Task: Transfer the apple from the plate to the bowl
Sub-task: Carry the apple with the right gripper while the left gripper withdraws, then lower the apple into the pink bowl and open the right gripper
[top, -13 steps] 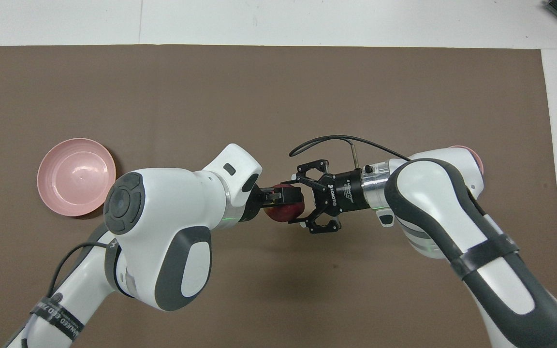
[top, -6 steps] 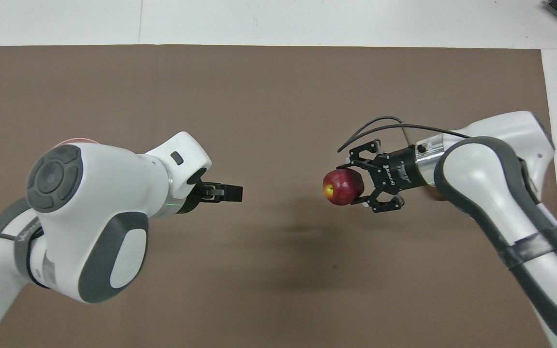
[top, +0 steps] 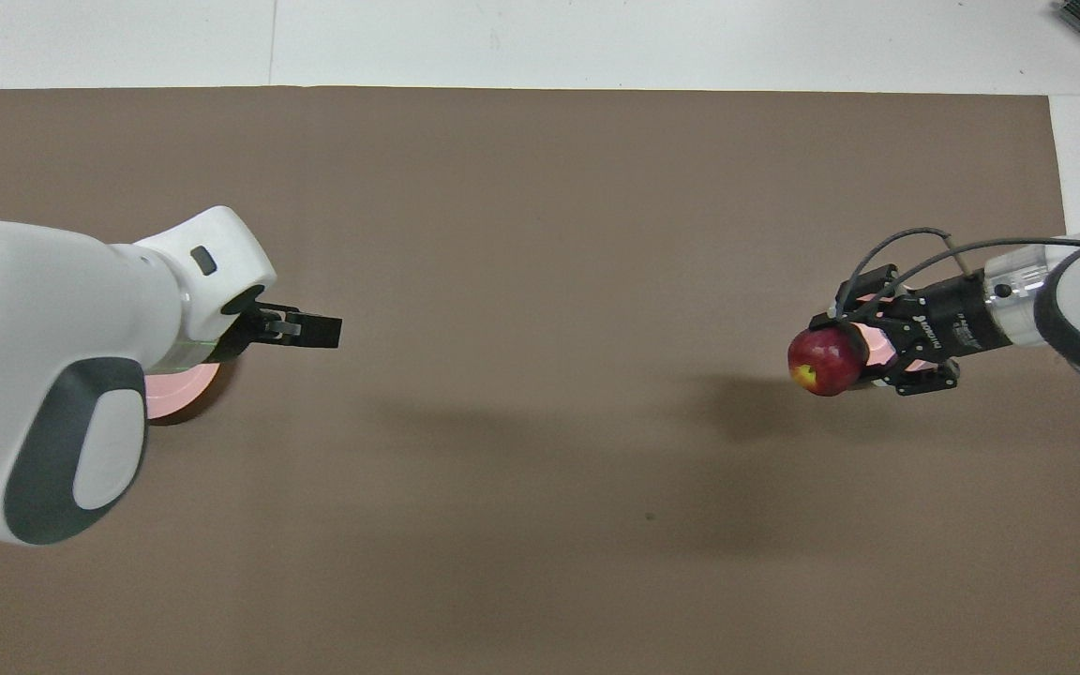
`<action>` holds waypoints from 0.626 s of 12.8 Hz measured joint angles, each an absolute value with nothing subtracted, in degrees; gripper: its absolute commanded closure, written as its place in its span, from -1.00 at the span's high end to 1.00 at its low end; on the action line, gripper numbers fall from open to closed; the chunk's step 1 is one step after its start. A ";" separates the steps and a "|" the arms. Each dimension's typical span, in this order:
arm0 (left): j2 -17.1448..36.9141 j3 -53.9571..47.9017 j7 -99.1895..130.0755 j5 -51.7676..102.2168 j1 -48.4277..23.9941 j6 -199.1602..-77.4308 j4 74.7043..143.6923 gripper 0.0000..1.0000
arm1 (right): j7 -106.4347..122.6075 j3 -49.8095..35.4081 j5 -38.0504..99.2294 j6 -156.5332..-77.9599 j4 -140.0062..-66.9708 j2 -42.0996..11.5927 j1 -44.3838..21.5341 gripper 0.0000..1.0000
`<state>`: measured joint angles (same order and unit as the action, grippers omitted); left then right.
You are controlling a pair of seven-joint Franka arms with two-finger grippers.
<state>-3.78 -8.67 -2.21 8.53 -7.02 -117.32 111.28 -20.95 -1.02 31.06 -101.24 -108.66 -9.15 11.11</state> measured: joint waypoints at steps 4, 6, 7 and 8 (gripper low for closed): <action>-3.98 -8.52 -8.72 7.88 -0.91 -107.48 103.48 1.00 | -8.25 -0.95 20.35 -104.18 -104.94 -11.26 15.96 -1.00; -4.02 -8.52 -8.98 5.27 0.22 -104.13 99.73 1.00 | -5.98 -1.18 16.36 -109.79 -104.89 -12.38 15.69 -1.00; -4.02 -8.54 -8.98 4.18 0.39 -102.64 98.02 1.00 | -5.97 -1.31 15.84 -111.53 -104.91 -12.89 15.09 -1.00; -4.02 -8.52 -8.98 3.55 0.63 -101.22 96.46 1.00 | -5.97 -1.43 15.50 -112.75 -105.03 -13.27 14.26 -1.00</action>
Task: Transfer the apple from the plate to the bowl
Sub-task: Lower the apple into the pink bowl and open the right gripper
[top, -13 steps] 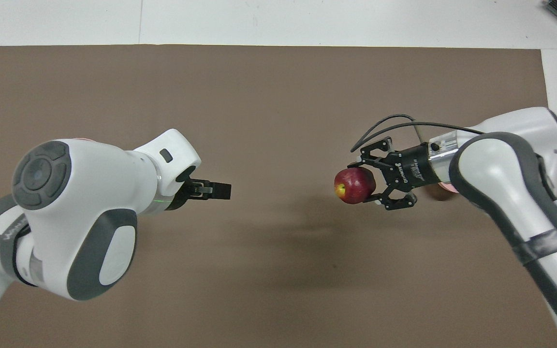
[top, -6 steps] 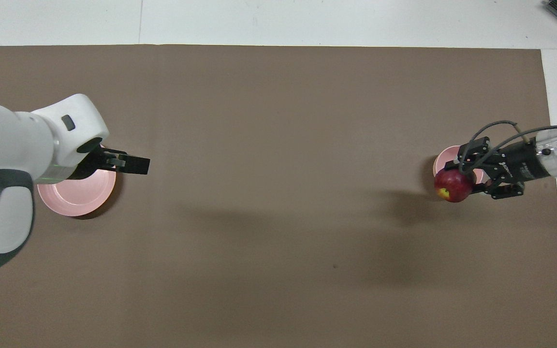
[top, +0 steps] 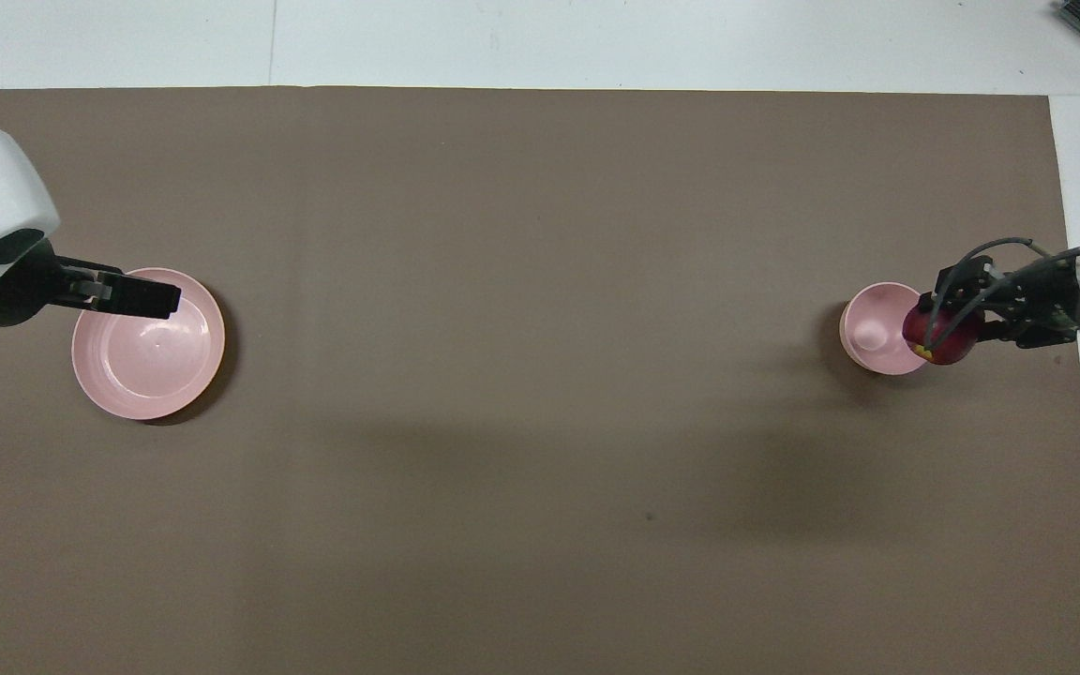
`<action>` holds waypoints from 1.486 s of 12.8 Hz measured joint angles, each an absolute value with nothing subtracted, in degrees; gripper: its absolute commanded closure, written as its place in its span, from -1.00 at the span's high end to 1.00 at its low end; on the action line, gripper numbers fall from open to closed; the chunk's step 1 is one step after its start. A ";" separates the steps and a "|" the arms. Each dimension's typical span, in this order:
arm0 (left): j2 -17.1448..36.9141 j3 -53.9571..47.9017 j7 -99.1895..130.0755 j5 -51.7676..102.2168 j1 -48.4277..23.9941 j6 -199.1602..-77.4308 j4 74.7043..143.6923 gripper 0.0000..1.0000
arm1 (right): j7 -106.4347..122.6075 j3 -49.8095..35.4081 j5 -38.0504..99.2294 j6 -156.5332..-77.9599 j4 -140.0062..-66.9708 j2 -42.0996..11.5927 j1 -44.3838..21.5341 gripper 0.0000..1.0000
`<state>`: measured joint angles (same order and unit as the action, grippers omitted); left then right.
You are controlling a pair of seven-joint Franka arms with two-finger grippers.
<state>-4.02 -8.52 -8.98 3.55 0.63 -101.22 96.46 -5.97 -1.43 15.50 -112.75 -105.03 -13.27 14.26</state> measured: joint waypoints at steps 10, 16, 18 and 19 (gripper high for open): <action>-2.77 9.75 -11.93 3.28 -11.56 -86.91 87.15 1.00 | -5.83 -1.74 5.12 -121.09 -105.86 -14.61 9.83 1.00; -0.28 6.15 -11.92 2.25 -8.34 -83.25 83.34 1.00 | -0.72 -2.59 -4.29 -105.66 -94.40 -9.48 6.63 1.00; -0.04 5.54 -11.85 2.13 -7.88 -83.25 82.76 1.00 | -1.46 -2.88 -4.29 -101.78 -92.80 -6.76 4.53 1.00; -0.06 5.54 -11.84 2.13 -7.78 -83.25 82.74 1.00 | -3.75 -3.05 -4.25 -99.79 -92.66 -5.28 3.16 1.00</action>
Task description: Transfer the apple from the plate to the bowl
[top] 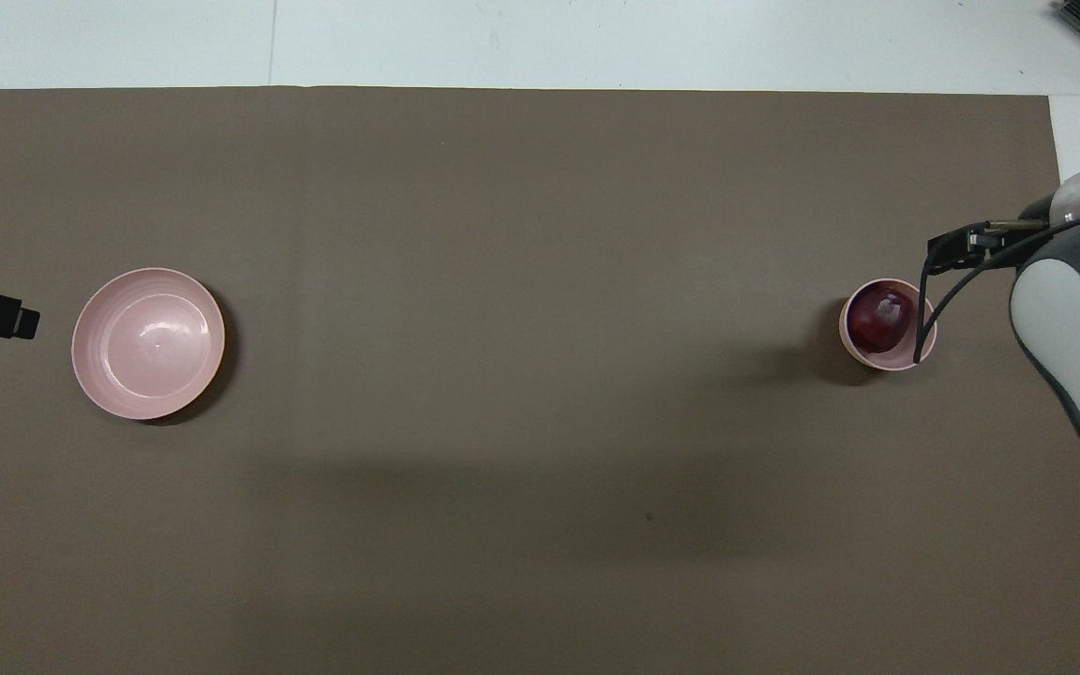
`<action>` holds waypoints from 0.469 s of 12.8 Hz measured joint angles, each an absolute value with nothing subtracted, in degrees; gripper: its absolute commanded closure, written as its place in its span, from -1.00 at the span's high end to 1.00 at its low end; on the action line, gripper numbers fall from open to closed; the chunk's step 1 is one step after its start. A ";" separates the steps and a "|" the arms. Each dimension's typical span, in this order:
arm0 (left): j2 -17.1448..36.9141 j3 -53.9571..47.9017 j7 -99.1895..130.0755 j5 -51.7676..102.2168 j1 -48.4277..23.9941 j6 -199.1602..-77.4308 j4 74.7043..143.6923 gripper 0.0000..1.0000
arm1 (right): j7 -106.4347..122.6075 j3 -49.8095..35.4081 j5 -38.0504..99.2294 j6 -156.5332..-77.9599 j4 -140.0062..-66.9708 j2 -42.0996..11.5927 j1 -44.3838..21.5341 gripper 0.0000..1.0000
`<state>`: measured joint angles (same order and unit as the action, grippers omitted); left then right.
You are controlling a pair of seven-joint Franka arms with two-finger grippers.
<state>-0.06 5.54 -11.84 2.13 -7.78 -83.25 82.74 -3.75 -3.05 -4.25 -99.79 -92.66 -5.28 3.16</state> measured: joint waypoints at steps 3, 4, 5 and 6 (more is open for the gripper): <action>-0.06 5.55 -11.68 2.13 -7.73 -83.25 82.74 1.00 | -5.70 -3.20 -4.10 -92.36 -89.49 -3.60 2.16 1.00; -0.06 5.55 -11.20 2.13 -7.73 -83.25 82.74 1.00 | -5.38 -3.15 -3.90 -89.72 -87.55 -3.52 2.22 1.00; -0.06 5.55 -10.01 2.13 -7.73 -83.25 82.74 1.00 | -5.30 -3.13 -3.69 -88.08 -86.02 -3.43 2.25 1.00; -0.07 5.55 -8.56 2.13 -7.73 -83.25 82.74 1.00 | -5.29 -3.13 -3.65 -87.21 -85.43 -3.13 2.28 1.00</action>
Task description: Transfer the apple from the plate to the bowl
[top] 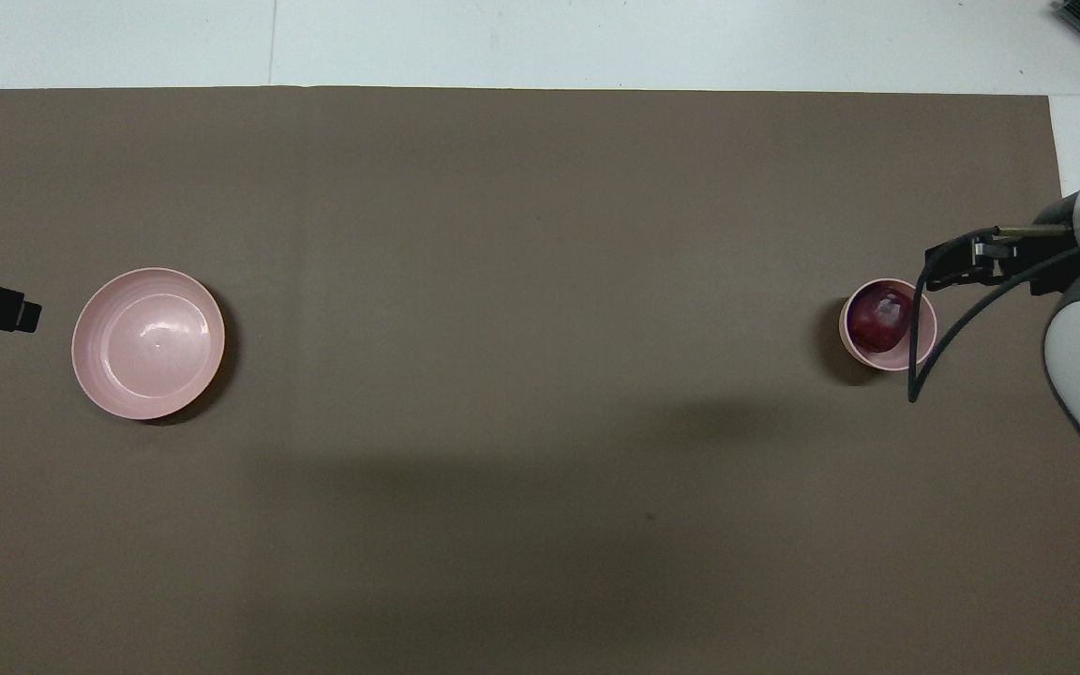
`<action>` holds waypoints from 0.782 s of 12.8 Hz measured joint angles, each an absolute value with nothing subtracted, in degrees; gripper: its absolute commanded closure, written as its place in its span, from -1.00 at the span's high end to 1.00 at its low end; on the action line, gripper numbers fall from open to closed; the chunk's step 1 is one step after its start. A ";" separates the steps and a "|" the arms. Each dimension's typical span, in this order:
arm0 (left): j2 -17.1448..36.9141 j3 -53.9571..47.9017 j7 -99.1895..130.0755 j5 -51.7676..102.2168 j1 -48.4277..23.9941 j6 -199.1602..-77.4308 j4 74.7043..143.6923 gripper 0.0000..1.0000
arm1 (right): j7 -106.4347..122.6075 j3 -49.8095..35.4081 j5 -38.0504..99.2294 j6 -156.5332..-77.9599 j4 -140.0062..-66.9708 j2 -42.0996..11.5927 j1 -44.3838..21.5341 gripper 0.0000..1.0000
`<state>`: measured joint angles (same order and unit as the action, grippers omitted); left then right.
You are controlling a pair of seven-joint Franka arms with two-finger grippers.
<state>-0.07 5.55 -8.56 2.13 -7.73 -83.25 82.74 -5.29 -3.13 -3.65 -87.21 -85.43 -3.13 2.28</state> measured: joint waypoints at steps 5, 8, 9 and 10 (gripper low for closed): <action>-0.07 5.53 -6.84 2.13 -7.73 -83.25 82.74 1.00 | -5.21 -3.06 -3.62 -83.54 -85.42 -2.72 2.56 1.00; -0.07 5.63 -6.72 2.13 -7.71 -83.25 82.74 1.00 | -5.21 -2.77 -0.21 -81.52 -84.16 -2.68 2.78 1.00; -0.07 5.66 -6.71 2.13 -7.70 -83.25 82.74 1.00 | -5.21 -2.66 0.27 -81.52 -84.00 -2.68 3.11 1.00; -0.07 5.66 -6.70 2.13 -7.69 -83.25 82.74 1.00 | -5.21 -2.60 0.51 -81.52 -83.99 -2.70 3.45 1.00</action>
<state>-0.07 5.66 -6.70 2.13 -7.69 -83.25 82.74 -5.21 -2.60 0.51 -81.52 -83.99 -2.70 3.45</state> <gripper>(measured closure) 0.000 0.000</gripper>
